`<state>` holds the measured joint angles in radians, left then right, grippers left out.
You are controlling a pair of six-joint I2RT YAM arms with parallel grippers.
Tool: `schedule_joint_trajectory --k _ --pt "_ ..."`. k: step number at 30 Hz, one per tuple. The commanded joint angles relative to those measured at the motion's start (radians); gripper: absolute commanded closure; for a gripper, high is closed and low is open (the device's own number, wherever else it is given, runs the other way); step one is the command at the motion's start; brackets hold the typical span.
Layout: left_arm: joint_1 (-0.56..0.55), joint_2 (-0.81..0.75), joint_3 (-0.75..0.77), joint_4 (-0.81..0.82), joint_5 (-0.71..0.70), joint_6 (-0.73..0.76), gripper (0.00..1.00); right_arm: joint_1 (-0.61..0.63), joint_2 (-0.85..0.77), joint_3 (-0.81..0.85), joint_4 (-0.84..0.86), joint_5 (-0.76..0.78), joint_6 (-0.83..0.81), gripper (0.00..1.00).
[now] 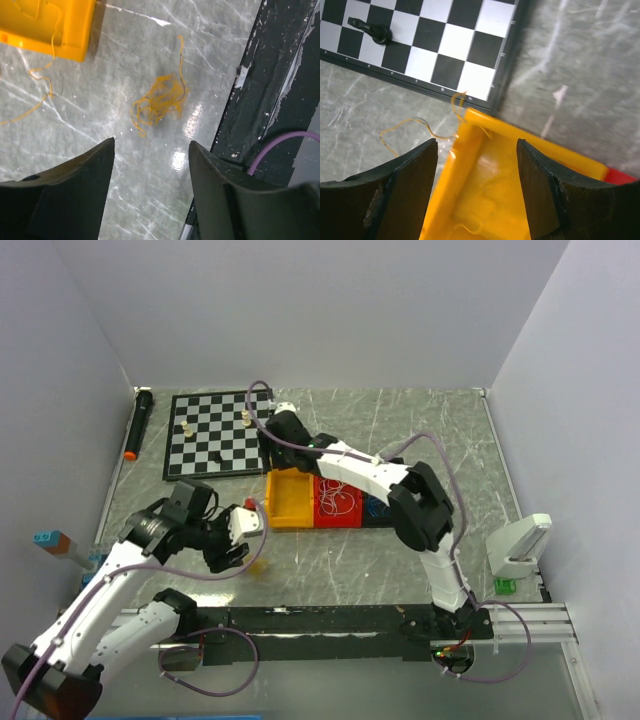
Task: Untangle the cables
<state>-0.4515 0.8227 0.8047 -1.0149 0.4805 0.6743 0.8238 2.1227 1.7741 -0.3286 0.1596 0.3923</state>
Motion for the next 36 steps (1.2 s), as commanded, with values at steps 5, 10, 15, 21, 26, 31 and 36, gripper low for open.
schedule_joint_trajectory --k 5,10,15,21,26,31,36 --pt "0.022 0.263 0.252 0.165 -0.11 -0.047 0.27 -0.057 -0.375 -0.275 0.198 -0.008 -0.001 0.28" --pt "0.178 0.427 0.287 0.307 -0.168 -0.044 0.26 -0.078 -0.567 -0.47 0.282 -0.011 0.008 0.27" --pt "0.249 0.671 0.301 0.238 -0.083 0.217 0.26 -0.117 -0.763 -0.678 0.419 -0.074 0.029 0.29" --pt "0.313 0.927 0.463 0.242 -0.085 0.187 0.26 -0.155 -0.911 -0.8 0.488 -0.106 0.028 0.3" --pt "0.379 0.988 0.515 0.317 -0.059 0.074 0.28 -0.167 -0.929 -0.821 0.494 -0.126 0.017 0.3" --pt "0.379 0.967 0.452 0.309 -0.019 0.085 0.28 -0.175 -0.888 -0.815 0.494 -0.149 0.028 0.3" --pt "0.379 0.992 0.445 0.208 0.046 0.125 0.34 -0.176 -0.876 -0.805 0.502 -0.144 0.023 0.3"
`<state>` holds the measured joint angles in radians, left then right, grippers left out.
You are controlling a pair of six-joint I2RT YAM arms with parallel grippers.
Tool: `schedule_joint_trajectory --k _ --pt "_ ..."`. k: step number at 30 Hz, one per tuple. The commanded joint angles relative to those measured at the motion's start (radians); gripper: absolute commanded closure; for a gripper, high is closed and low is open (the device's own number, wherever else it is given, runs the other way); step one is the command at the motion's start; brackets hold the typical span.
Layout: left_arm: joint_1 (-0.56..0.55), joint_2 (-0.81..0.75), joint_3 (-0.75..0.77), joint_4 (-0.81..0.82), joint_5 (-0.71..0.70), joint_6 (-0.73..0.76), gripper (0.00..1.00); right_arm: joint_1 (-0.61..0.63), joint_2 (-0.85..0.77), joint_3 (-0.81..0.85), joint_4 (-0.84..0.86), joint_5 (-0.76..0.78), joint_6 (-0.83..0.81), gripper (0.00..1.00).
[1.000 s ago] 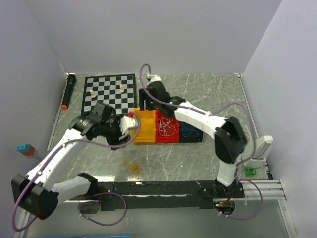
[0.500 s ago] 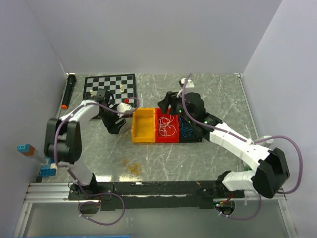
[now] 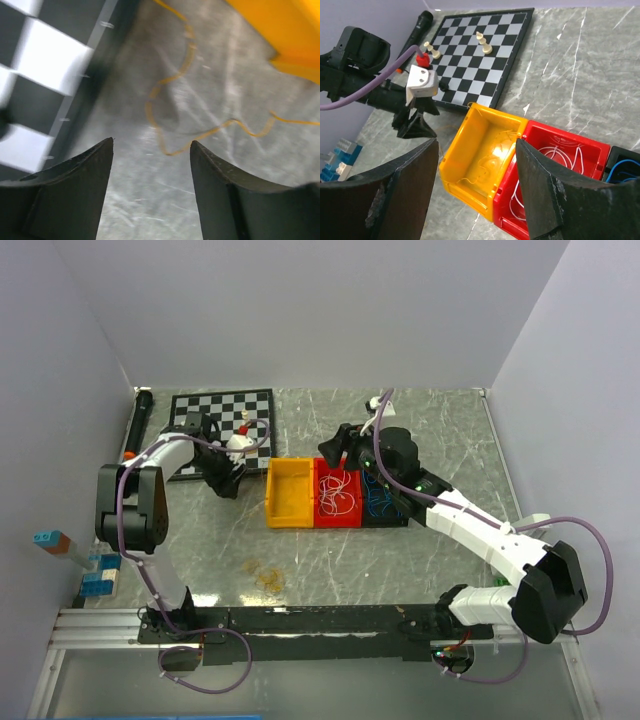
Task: Untangle the cables
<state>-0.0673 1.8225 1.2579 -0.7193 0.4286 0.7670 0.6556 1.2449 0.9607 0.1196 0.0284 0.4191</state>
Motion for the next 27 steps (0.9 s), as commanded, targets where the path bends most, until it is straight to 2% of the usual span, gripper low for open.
schedule_joint_trajectory --k 1,5,11,12,13,16,27 --pt "-0.005 -0.002 -0.005 -0.11 0.111 0.044 0.35 -0.008 0.004 0.012 0.052 -0.012 -0.005 0.31" --pt "-0.005 0.027 0.008 -0.078 0.062 0.008 0.38 -0.01 0.013 0.035 0.028 0.004 -0.005 0.31" --pt "-0.006 0.069 0.038 -0.063 0.076 -0.02 0.46 -0.01 0.005 0.035 0.034 -0.01 -0.008 0.32" --pt "-0.005 0.073 0.044 -0.065 0.082 -0.02 0.5 -0.01 0.004 0.035 0.032 -0.012 -0.008 0.33" --pt "-0.005 0.081 0.055 -0.075 0.088 -0.023 0.6 -0.01 0.002 0.033 0.032 -0.01 -0.008 0.33" --pt "-0.008 0.104 0.098 -0.118 0.099 -0.041 0.99 -0.011 -0.001 0.029 0.031 -0.007 -0.009 0.33" --pt "-0.037 -0.078 0.251 -0.304 0.263 -0.09 0.99 -0.01 -0.001 -0.013 0.046 0.002 0.001 0.34"
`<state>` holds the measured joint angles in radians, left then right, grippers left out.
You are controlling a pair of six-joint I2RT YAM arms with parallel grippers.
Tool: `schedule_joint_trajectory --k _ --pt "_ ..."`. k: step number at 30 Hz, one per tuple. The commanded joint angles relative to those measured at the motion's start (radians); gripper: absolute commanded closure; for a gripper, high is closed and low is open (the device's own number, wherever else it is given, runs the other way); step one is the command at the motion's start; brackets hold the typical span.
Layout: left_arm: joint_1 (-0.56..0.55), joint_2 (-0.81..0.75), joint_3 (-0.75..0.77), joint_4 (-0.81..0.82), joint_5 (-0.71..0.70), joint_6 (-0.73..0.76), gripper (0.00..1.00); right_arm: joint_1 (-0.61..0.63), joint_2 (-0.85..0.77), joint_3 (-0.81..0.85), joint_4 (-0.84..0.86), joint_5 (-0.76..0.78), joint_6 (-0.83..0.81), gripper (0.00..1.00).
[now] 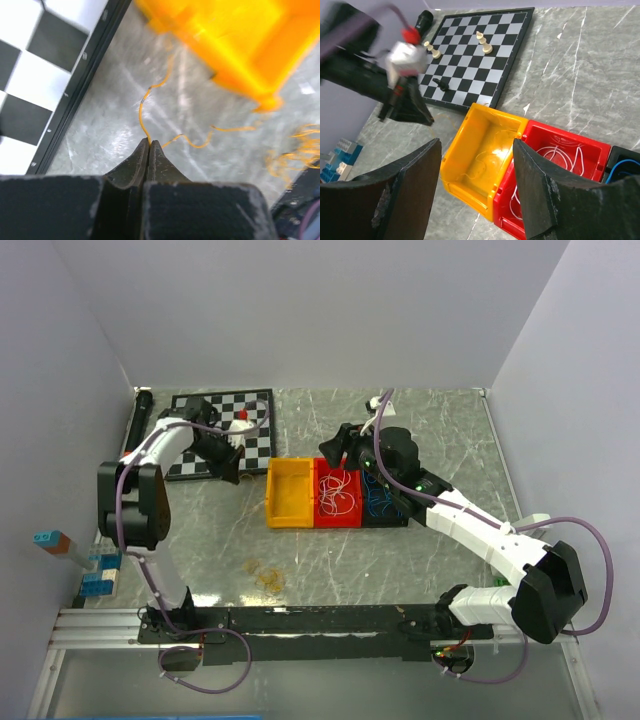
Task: Untangle the cables
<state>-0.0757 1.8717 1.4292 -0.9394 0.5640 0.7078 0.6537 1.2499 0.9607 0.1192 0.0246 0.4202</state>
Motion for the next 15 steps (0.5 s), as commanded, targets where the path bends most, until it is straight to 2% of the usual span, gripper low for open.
schedule_joint_trajectory --k 1,9,15 --pt "-0.041 -0.149 0.086 -0.084 0.137 -0.04 0.99 -0.008 -0.006 -0.014 0.046 0.009 0.0 0.34" --pt "-0.194 -0.207 0.149 -0.091 0.165 -0.119 0.99 -0.008 0.0 -0.048 0.04 0.037 0.009 0.34" --pt "-0.245 -0.175 0.163 -0.056 0.152 -0.152 0.99 -0.014 -0.003 -0.06 0.037 0.047 0.012 0.34"
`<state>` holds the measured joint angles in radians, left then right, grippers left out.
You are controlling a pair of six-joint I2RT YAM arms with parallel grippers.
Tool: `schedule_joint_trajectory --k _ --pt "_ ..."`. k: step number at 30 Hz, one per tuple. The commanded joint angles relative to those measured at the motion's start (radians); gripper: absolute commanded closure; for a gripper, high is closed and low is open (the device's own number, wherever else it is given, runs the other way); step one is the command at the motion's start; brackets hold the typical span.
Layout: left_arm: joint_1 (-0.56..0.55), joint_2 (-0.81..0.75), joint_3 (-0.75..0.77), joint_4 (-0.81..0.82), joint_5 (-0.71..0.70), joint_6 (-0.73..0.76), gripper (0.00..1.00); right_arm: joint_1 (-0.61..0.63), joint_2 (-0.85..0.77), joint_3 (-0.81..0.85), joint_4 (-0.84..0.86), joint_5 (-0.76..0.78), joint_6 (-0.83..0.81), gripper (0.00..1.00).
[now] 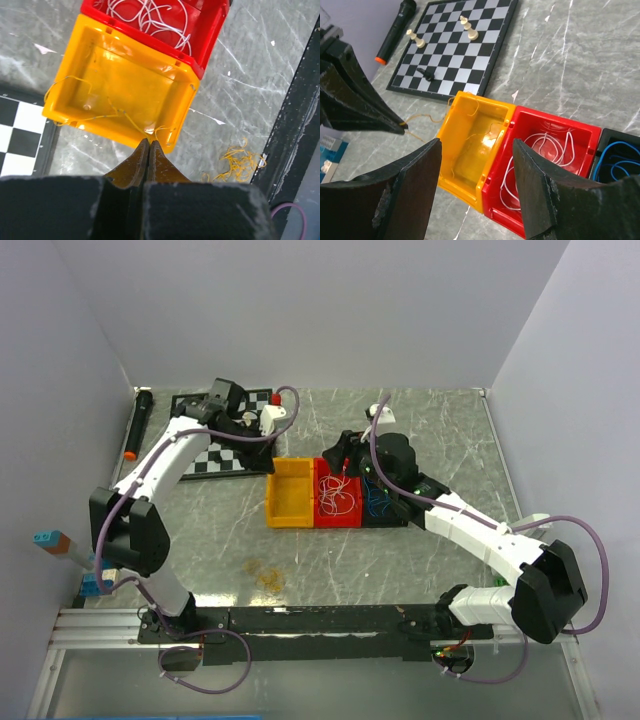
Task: Untangle the cables
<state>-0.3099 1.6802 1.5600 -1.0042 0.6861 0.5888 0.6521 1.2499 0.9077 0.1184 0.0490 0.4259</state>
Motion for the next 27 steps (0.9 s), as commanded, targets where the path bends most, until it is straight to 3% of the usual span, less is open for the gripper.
schedule_joint_trajectory --k 1,10,17,27 --pt "-0.012 0.025 0.032 0.019 0.029 -0.043 0.99 -0.012 -0.004 -0.009 0.04 0.023 0.01 0.34" --pt "-0.024 0.087 0.006 0.277 0.003 -0.182 0.99 -0.029 -0.004 -0.035 0.05 0.012 0.031 0.35" --pt "-0.08 0.095 -0.122 0.458 -0.149 -0.218 0.99 -0.042 -0.009 -0.043 0.056 0.002 0.033 0.35" --pt "-0.107 0.127 -0.267 0.592 -0.286 -0.244 0.99 -0.065 0.006 -0.053 0.079 -0.034 0.051 0.36"
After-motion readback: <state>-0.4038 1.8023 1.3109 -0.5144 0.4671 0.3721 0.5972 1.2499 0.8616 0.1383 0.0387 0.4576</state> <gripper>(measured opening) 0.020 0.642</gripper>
